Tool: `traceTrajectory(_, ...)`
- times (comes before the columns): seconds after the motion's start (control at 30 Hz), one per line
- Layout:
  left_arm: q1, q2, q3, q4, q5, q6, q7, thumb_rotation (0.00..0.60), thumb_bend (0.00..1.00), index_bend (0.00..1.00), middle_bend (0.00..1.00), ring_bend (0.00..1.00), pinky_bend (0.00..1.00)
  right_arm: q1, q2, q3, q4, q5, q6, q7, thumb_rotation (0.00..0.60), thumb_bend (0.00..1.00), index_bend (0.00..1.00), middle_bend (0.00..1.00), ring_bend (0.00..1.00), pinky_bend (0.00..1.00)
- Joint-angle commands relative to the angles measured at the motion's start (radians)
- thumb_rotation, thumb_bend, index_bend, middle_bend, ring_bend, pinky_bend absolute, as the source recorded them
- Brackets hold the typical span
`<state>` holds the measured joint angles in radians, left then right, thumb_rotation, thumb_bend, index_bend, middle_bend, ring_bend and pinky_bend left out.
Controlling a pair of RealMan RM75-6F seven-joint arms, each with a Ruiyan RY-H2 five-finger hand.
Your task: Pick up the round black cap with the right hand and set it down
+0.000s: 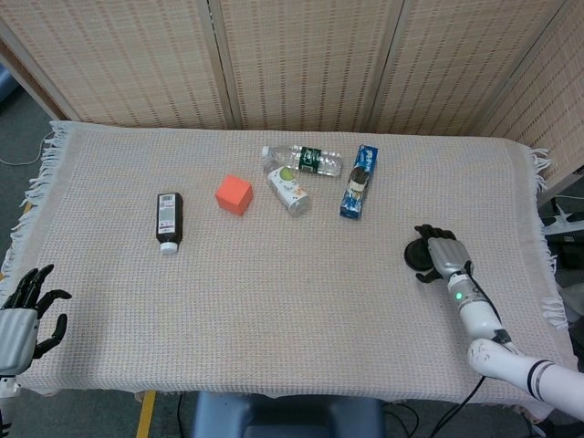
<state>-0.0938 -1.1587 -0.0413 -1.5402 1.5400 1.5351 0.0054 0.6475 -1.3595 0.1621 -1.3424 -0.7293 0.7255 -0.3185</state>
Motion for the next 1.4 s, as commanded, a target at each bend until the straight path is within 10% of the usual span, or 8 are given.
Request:
traceTrajectory(0.03,0.000,0.003,0.000,-0.001,-0.001,-0.001,-0.009,0.600,0.48,0.38,0.06,0.06,0.30,0.010,-0.013,-0.011,0.015,0.014,0.001,-0.013,0.600,0.17,0.00,0.00,0.00,0.04)
traceTrajectory(1.4,0.003,0.001,-0.007,0.004,-0.010,0.000,-0.007,0.600,0.48,0.37,0.06,0.07,0.31,0.064,-0.046,-0.014,0.067,0.041,-0.056,0.089,0.600,0.17,0.00,0.00,0.00,0.17)
